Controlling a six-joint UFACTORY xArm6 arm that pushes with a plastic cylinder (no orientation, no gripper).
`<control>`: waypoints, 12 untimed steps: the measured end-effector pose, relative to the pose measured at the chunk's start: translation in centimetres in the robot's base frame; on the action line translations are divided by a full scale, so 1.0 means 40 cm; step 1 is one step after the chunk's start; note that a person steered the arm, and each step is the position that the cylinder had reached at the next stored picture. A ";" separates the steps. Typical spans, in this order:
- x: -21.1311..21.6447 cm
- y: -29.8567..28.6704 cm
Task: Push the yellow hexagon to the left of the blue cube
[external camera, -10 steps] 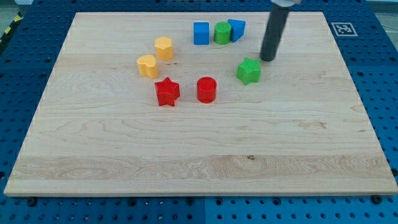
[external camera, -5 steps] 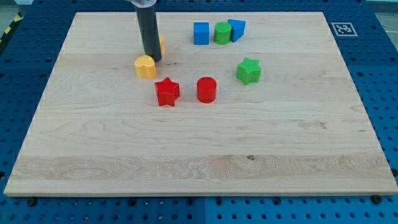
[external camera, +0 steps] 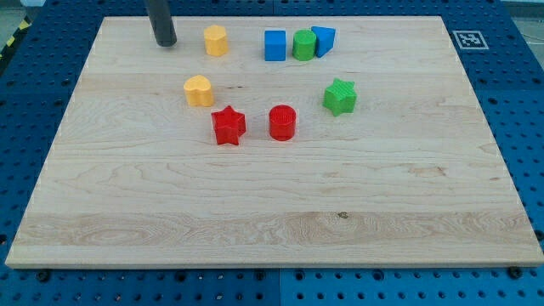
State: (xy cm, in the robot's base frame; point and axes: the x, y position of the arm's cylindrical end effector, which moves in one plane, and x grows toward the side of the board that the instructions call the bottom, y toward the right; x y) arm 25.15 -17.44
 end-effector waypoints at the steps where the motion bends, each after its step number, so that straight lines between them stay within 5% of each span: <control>1: 0.011 0.059; 4: 0.057 0.239; 7: -0.099 0.142; 12: -0.041 0.299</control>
State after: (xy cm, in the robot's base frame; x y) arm 23.50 -5.48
